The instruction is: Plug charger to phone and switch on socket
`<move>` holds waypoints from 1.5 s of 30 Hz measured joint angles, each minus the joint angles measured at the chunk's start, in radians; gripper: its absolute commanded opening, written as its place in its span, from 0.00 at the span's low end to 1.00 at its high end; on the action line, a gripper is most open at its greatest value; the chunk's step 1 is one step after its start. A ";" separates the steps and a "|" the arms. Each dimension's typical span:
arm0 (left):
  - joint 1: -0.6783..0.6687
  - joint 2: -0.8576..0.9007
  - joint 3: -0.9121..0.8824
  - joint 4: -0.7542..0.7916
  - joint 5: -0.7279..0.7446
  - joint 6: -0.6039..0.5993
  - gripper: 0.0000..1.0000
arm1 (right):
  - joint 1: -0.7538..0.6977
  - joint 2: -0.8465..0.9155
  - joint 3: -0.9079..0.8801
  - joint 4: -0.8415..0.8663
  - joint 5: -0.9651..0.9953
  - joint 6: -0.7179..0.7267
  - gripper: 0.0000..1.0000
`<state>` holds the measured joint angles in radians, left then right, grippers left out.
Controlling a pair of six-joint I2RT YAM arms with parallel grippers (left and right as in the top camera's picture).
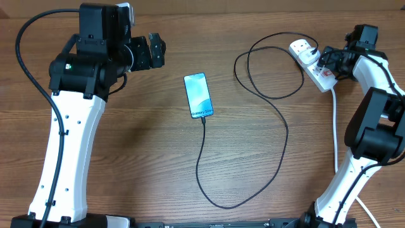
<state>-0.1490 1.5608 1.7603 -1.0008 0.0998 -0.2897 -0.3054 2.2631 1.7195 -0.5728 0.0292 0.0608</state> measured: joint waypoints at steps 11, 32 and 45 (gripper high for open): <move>0.000 0.000 0.000 0.000 0.000 0.000 1.00 | -0.002 0.000 0.003 -0.014 -0.023 0.012 1.00; 0.000 0.000 0.000 0.000 0.000 0.000 1.00 | 0.006 0.000 0.016 -0.061 -0.026 0.018 1.00; 0.000 0.000 0.000 -0.001 0.000 0.000 1.00 | 0.024 -0.196 0.013 -0.298 0.024 0.117 1.00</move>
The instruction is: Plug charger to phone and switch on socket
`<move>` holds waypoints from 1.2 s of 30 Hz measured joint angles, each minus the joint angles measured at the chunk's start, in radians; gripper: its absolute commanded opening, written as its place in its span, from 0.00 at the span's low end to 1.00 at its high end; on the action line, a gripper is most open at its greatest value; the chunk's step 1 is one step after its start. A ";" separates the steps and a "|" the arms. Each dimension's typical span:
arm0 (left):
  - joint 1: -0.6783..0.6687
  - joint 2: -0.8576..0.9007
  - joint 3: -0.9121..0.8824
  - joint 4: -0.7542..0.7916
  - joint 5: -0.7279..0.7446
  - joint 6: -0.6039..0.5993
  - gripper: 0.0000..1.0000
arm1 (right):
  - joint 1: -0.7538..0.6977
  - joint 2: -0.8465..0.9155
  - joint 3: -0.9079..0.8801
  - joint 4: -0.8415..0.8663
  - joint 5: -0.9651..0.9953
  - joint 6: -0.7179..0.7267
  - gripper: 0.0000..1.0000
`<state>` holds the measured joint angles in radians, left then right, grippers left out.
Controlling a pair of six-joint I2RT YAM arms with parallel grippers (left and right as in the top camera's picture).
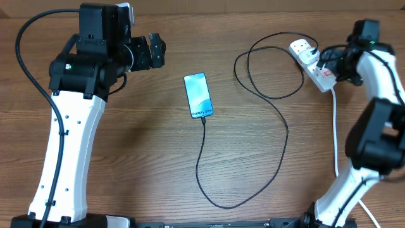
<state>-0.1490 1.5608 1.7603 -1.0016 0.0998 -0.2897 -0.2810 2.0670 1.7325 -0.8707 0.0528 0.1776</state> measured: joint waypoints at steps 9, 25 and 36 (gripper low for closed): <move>0.000 0.000 0.000 -0.001 0.000 0.000 1.00 | 0.003 -0.464 0.003 -0.346 -0.008 0.182 1.00; 0.000 0.000 0.000 -0.001 0.000 0.000 1.00 | 0.286 -1.084 -0.348 -0.465 -0.069 0.279 1.00; 0.000 0.001 0.000 -0.001 -0.001 0.000 1.00 | 0.296 -1.130 -0.373 -0.581 -0.166 0.294 1.00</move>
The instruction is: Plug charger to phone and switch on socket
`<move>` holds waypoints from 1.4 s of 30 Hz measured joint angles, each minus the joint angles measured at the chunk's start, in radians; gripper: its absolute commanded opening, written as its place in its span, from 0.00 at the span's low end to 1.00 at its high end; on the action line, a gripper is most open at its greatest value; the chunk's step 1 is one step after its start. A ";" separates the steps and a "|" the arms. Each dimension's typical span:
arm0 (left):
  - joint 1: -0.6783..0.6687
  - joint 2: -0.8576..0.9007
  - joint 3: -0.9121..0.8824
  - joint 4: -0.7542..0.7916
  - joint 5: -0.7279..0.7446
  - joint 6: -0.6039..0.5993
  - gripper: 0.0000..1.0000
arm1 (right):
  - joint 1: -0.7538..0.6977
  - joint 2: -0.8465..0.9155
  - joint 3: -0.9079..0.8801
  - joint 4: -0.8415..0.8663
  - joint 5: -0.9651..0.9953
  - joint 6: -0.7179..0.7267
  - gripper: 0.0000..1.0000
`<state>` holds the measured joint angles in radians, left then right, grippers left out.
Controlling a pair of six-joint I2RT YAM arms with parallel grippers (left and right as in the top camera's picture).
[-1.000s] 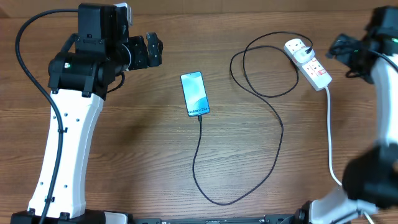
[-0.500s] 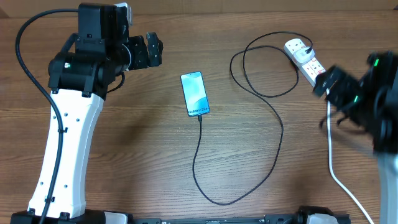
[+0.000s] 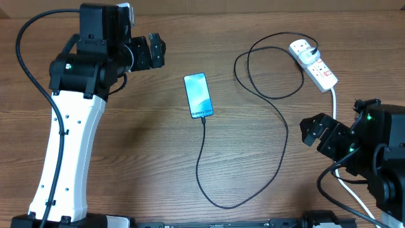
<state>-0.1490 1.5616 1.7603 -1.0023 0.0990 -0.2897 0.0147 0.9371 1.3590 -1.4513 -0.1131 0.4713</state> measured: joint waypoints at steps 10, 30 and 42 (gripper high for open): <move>0.000 0.000 0.000 0.000 0.000 0.000 1.00 | 0.000 0.025 -0.003 0.000 0.004 -0.001 1.00; 0.000 0.000 0.000 0.000 -0.003 0.000 1.00 | 0.057 -0.380 -0.567 0.615 0.015 -0.159 1.00; 0.000 0.000 0.000 0.000 -0.003 0.000 1.00 | 0.086 -0.742 -0.955 1.007 0.009 -0.246 1.00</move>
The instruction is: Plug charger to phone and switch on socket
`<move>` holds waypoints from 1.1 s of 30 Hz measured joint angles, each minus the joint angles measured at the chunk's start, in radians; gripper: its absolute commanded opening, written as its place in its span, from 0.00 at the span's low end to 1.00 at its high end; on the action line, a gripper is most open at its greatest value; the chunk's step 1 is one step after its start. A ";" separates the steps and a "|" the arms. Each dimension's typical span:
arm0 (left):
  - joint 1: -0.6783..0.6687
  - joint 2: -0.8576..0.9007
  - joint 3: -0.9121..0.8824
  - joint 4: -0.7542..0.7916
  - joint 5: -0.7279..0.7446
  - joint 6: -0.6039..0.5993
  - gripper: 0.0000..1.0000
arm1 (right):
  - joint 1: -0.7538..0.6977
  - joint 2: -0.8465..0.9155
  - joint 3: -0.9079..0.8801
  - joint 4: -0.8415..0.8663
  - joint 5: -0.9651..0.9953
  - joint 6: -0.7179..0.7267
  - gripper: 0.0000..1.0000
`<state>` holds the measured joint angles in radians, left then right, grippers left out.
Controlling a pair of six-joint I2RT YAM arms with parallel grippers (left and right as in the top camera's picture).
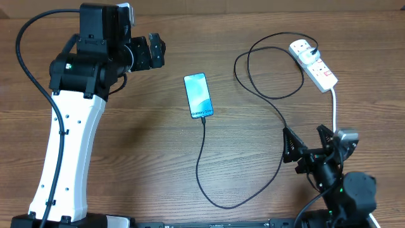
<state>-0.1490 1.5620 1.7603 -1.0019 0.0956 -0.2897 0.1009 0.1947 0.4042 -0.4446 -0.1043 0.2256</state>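
Observation:
The phone (pixel 199 95) lies face up mid-table, its screen lit. A black charger cable (pixel 204 171) is plugged into its near end and loops round to the plug in the white socket strip (pixel 313 61) at the far right. My right gripper (pixel 308 144) stands open near the front right, beside the cable and far from the strip, holding nothing. Far left of the phone, my left gripper (pixel 155 52) hangs above the table; its jaws show no clear gap.
The strip's white lead (pixel 334 111) runs down the right side toward my right arm. The black cable's large loop (pixel 269 69) lies between phone and strip.
My right arm has drawn further back toward the front edge; its open gripper now sits lower and a little left of where it was. Phone, cable, strip and left arm are unchanged.
My right gripper was at the socket strip at the far right at the first two moments. Then it was well away from it, down the right side of the table. Now it is back near the front edge. The phone stayed plugged in throughout.

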 measured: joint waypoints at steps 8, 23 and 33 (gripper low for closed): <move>0.000 0.000 0.000 0.000 0.000 0.000 1.00 | 0.000 -0.131 -0.248 0.257 0.000 -0.027 1.00; 0.000 0.000 0.000 0.000 0.000 0.000 1.00 | -0.051 -0.180 -0.386 0.378 0.000 -0.123 1.00; 0.000 0.000 0.000 0.000 0.000 0.000 1.00 | -0.063 -0.180 -0.386 0.361 0.020 -0.216 1.00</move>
<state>-0.1490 1.5620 1.7603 -1.0023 0.0956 -0.2897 0.0380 0.0147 0.0185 -0.0837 -0.0845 0.0097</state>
